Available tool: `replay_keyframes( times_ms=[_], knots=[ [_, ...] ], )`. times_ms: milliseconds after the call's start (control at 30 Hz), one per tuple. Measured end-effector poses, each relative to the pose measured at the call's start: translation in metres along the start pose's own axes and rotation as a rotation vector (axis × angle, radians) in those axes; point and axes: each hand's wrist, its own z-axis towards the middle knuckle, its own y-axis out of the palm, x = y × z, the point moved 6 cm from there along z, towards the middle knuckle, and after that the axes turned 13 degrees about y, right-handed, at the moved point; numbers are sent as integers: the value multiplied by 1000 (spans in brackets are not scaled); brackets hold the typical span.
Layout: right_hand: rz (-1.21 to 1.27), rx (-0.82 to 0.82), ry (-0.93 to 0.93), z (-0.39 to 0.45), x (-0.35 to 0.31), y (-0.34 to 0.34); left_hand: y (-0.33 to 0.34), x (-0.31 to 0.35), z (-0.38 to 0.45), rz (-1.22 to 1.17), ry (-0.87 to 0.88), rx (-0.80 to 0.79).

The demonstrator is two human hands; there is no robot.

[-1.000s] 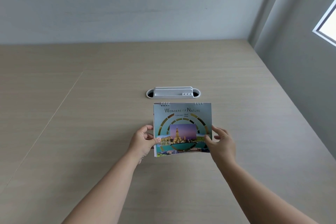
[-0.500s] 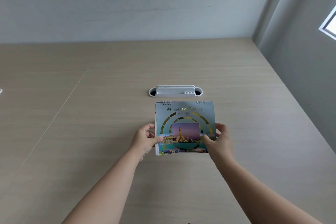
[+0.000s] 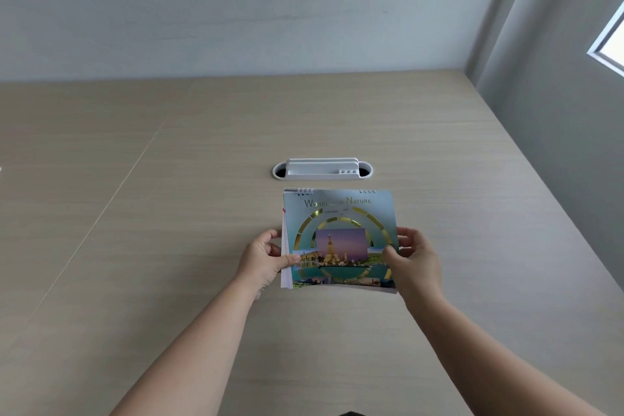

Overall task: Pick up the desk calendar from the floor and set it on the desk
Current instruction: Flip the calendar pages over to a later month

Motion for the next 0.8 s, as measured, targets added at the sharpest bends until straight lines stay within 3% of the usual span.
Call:
replay_keyframes(
  times_ms=[233, 400, 500, 633, 800],
  knots=[
    [324, -315, 151, 5, -35, 0, 4, 6, -19, -292, -82, 31],
    [742, -598, 179, 11, -86, 4, 6, -11, -29, -246, -121, -32],
    [554, -571, 52, 17, -101, 6, 11, -13, -35, -240, -114, -48],
    [124, -263, -45, 33, -75, 8, 13, -11, -38, -229, -109, -55],
    [16, -270, 218, 41, -9, 8, 4, 13, -40, -282, -110, -64]
  ],
)
